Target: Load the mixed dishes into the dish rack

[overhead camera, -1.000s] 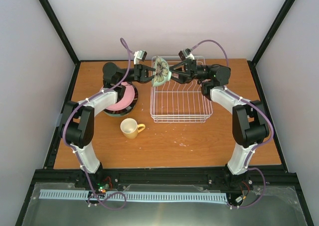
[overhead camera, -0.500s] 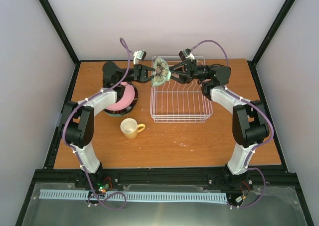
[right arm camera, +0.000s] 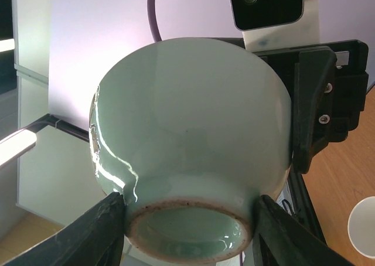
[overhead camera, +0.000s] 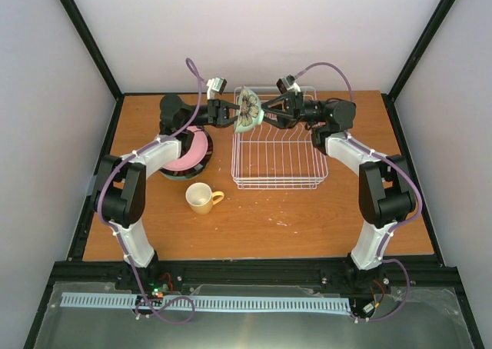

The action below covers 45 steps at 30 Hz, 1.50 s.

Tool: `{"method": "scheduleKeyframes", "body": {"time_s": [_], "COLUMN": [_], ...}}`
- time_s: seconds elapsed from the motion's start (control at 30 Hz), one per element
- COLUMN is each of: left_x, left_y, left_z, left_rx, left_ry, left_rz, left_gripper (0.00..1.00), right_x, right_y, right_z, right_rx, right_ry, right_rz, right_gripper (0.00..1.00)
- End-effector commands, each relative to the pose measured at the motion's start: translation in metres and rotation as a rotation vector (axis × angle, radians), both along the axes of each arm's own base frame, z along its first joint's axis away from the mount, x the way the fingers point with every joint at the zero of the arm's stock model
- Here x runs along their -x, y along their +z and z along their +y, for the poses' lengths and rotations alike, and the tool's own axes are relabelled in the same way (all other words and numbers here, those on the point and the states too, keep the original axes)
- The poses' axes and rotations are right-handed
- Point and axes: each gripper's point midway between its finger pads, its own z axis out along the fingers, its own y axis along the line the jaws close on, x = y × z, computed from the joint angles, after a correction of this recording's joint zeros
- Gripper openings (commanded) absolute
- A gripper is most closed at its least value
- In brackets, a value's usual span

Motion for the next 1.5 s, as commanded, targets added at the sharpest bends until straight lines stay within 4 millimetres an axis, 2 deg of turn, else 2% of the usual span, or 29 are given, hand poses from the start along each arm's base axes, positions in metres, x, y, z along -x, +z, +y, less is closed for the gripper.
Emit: {"method": "scheduleKeyframes", "body": {"time_s": [0.0,0.07,0.53,0.8,0.87,1.0,1.03,1.07,1.17,1.47], "left_x": [-0.016,-0.018,-0.03,-0.037,-0.039,-0.044,-0.045,-0.045,-0.049,-0.059], "left_y": [-0.003,-0.006,-0.024,-0.036,-0.038,-0.047,-0.048,-0.05,-0.058,-0.071], "left_z": [-0.009,-0.009,-0.015,-0.019,-0.02,-0.021,-0.022,-0.022,-0.023,-0.023], "left_rx": [0.011,0.008,-0.013,-0.023,-0.025,-0.033,-0.034,-0.037,-0.043,-0.059], "left_ry": [0.04,0.039,0.011,-0.004,-0.01,-0.02,-0.022,-0.025,-0.034,-0.058], "left_rz": [0.017,0.025,0.061,0.08,0.083,0.097,0.1,0.104,0.115,0.132], "left_gripper": [0.12,0.16,0.25,0.27,0.27,0.32,0.33,0.33,0.34,0.34], "right_x": [0.016,0.014,-0.004,-0.005,-0.013,-0.021,-0.023,-0.023,-0.027,-0.035], "right_y": [0.022,0.019,-0.003,-0.025,-0.03,-0.042,-0.048,-0.062,-0.068,-0.089], "right_z": [-0.002,-0.005,-0.025,-0.024,-0.031,-0.031,-0.031,-0.032,-0.034,-0.046], "right_rx": [-0.039,-0.036,0.008,0.047,0.061,0.117,0.153,0.226,0.297,0.342], "right_ry": [-0.009,-0.02,-0.099,-0.105,-0.133,-0.16,-0.169,-0.172,-0.178,-0.23], "right_rz": [-0.089,-0.086,-0.034,-0.006,0.0,-0.024,-0.021,0.05,-0.025,0.009], "right_gripper": [0.03,0.03,0.03,0.03,0.03,0.03,0.03,0.03,0.03,0.03]}}
